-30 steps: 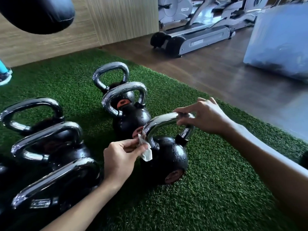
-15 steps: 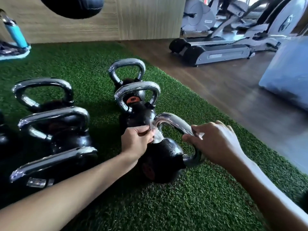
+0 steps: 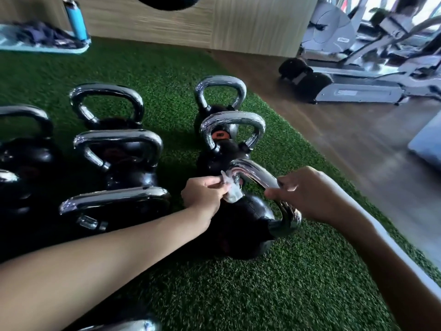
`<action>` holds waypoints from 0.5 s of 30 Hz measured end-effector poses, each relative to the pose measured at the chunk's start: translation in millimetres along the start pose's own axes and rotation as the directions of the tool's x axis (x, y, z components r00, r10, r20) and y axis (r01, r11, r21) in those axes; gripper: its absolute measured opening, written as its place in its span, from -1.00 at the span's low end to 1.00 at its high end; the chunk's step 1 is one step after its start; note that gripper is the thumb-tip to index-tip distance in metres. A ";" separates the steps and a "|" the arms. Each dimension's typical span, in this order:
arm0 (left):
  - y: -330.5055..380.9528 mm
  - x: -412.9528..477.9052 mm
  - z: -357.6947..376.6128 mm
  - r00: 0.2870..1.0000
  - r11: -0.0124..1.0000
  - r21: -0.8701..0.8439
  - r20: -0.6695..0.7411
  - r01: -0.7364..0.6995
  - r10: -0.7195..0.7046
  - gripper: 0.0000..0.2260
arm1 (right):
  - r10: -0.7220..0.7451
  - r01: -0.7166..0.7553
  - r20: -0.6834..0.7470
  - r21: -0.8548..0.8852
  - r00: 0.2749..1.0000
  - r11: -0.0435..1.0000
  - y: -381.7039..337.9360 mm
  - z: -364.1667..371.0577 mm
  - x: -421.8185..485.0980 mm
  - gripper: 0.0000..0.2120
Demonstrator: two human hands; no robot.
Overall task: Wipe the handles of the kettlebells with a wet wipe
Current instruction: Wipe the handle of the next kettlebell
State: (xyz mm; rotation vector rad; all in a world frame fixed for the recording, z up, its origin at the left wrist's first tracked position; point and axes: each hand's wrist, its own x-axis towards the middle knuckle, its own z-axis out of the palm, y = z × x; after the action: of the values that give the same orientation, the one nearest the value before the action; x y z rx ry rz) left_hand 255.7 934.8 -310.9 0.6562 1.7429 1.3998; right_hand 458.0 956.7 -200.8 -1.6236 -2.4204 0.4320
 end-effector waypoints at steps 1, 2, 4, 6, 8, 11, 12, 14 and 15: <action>3.3 -2.0 1.2 1.000 1.000 -0.009 0.000 -0.022 0.022 -0.76 | -0.020 0.019 0.025 0.033 0.999 0.999 2.5 -0.8 -0.1 -0.44; 7.7 -3.5 2.3 1.000 0.999 -0.040 0.005 -0.028 0.029 -0.78 | -0.043 0.040 0.047 0.056 0.998 0.998 3.5 -1.6 -0.5 -0.42; 18.7 -6.0 1.6 1.000 0.991 -0.133 0.027 -0.005 0.009 -0.84 | -0.084 0.076 0.091 0.087 0.992 0.993 1.8 -4.7 -0.6 -0.44; 26.3 -5.3 -1.1 0.998 0.978 -0.200 0.036 0.056 -0.050 -0.86 | -0.115 0.100 0.137 0.110 0.984 0.989 -1.4 -9.8 -0.8 -0.49; 27.7 -4.5 -2.8 0.995 0.971 -0.216 0.042 0.102 -0.095 -0.84 | -0.144 0.130 0.164 0.091 0.976 0.987 -2.2 -14.3 -1.9 -0.53; 28.3 -9.7 -0.3 0.996 0.972 -0.218 0.039 0.088 -0.081 -0.85 | -0.136 0.132 0.094 0.045 0.986 0.990 3.1 -10.7 -7.4 -0.60; 29.9 -12.8 1.3 0.998 0.974 -0.217 0.032 0.064 -0.059 -0.85 | -0.131 0.129 0.041 0.059 0.990 0.990 5.1 -6.9 -10.2 -0.57; 33.7 -20.7 4.8 0.999 0.975 -0.224 0.044 0.006 0.004 -0.81 | -0.134 0.139 -0.059 0.105 0.989 0.985 7.7 -0.2 -14.9 -0.53; 36.4 -26.2 6.0 0.997 0.973 -0.229 0.069 -0.025 0.042 -0.78 | -0.133 0.144 -0.092 0.123 0.987 0.982 8.1 1.6 -16.6 -0.53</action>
State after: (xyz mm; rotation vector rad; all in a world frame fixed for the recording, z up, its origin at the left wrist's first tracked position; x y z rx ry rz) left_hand 272.3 926.8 -269.6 0.6053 1.4921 1.5512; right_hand 470.8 944.0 -205.1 -1.3824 -2.3712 0.4770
